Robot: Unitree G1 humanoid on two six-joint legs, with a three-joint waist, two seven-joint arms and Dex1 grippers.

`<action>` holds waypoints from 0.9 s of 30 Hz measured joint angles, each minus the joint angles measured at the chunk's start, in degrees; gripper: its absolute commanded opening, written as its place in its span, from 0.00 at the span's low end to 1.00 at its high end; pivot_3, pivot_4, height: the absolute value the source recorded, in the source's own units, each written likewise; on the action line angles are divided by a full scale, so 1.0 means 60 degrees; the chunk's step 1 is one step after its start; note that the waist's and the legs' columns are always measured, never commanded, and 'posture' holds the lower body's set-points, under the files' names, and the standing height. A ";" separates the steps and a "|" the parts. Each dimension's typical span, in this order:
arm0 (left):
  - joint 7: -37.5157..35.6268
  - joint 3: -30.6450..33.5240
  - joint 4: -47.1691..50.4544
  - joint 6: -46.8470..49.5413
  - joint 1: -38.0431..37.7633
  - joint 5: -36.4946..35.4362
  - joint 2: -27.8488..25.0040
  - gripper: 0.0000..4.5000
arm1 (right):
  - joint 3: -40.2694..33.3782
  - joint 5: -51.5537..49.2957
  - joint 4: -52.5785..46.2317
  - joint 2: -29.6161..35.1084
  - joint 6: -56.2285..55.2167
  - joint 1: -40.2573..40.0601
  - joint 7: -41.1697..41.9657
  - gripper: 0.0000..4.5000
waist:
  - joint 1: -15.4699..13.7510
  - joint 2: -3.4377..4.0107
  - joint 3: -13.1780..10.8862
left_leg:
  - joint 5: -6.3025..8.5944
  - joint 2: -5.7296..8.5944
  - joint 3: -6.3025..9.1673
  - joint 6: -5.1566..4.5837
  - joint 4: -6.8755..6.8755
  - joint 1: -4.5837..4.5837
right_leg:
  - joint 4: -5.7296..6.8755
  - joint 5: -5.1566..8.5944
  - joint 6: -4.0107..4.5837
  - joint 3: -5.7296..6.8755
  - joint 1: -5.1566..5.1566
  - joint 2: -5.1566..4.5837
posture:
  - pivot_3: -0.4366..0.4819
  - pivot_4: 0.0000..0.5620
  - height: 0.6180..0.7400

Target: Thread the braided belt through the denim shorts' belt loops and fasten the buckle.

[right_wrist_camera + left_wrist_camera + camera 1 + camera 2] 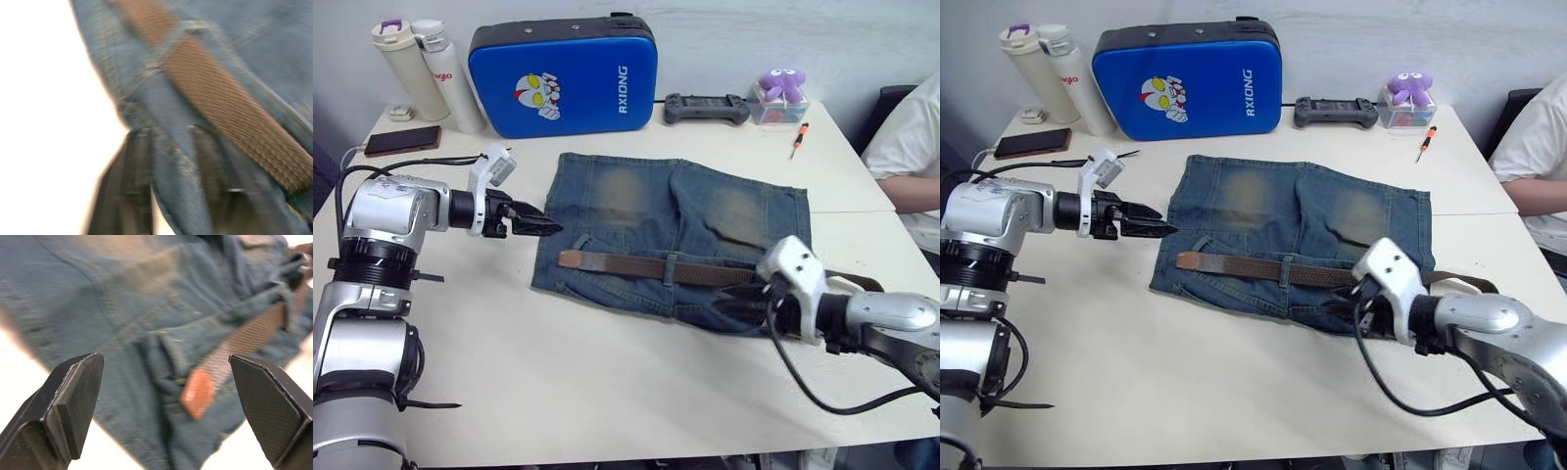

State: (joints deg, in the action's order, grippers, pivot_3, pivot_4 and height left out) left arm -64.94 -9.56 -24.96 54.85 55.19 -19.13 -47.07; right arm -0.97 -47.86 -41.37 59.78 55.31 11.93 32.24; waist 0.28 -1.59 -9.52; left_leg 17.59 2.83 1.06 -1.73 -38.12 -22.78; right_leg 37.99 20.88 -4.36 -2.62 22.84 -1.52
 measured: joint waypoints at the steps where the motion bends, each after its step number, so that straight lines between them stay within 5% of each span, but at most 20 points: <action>1: -0.0176 -0.0091 0.0207 -0.0138 -0.0204 0.0054 -0.0168 1.00 | 0.0784 0.0496 -0.0051 -0.0134 -0.0226 0.0441 0.0206 0.75 | 0.0047 0.0000 0.0000 | -0.0002 -0.0002 -0.0002 0.0004 -0.0001 -0.0001 | 0.0001 0.0000 0.0000 -0.0001 0.0006 0.0002 | 0.48 0.27 1.00; 3: -0.0653 -0.0183 0.0771 -0.0531 -0.0595 0.0075 -0.0410 1.00 | 0.1987 0.1264 -0.0151 -0.0616 -0.0590 0.1121 0.0436 0.99 | 0.0077 0.0002 -0.0001 | -0.0008 -0.0001 -0.0002 0.0014 -0.0013 -0.0056 | 0.0028 0.0000 0.0000 -0.0001 0.0072 -0.0001 | 0.48 0.27 1.00; 16: -0.2511 0.0678 0.3033 -0.2640 -0.2117 -0.0615 -0.1019 1.00 | 0.5063 0.5218 0.1935 -0.2256 -0.2182 0.2992 0.0966 0.99 | -0.0005 0.0007 -0.0004 | -0.0008 -0.0001 -0.0003 0.0015 -0.0085 -0.0110 | 0.0116 0.0000 0.0003 0.0009 0.0125 -0.0002 | 0.48 0.27 1.00; 19: -0.2552 0.0722 0.3145 -0.2636 -0.2134 -0.0712 -0.1020 1.00 | 0.5365 0.5961 0.2487 -0.2433 -0.2780 0.3167 0.1206 0.81 | -0.0013 0.0007 -0.0004 | -0.0006 0.0000 -0.0001 0.0012 -0.0113 -0.0109 | 0.0115 0.0000 0.0002 0.0015 0.0115 -0.0002 | 0.48 0.27 1.00; 24: -0.2443 0.0879 0.3280 -0.2612 -0.2035 -0.0781 -0.1013 1.00 | 0.5674 0.7206 0.3321 -0.2624 -0.4010 0.3278 0.1476 0.22 | -0.0010 0.0007 -0.0004 | -0.0002 0.0001 -0.0003 0.0006 -0.0144 -0.0101 | 0.0127 0.0000 0.0002 0.0016 0.0105 -0.0002 | 0.48 0.27 1.00; 27: -0.2406 0.0880 0.3283 -0.2612 -0.2034 -0.0783 -0.0987 1.00 | 0.5706 0.7857 0.3687 -0.2609 -0.4836 0.3270 0.1550 0.09 | -0.0007 0.0007 -0.0004 | -0.0003 0.0001 -0.0005 0.0006 -0.0151 -0.0095 | 0.0143 0.0000 0.0002 0.0016 0.0104 -0.0002 | 0.48 0.27 1.00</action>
State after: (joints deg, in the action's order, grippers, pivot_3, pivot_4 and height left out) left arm -79.38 -4.28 -5.26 39.17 42.98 -23.83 -52.99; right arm 33.27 -0.71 -19.25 44.13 26.29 31.55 41.54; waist 0.24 -1.54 -9.54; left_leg 17.58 2.84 1.02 -1.69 -39.02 -23.35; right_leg 38.85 20.88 -4.35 -2.53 23.47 -1.53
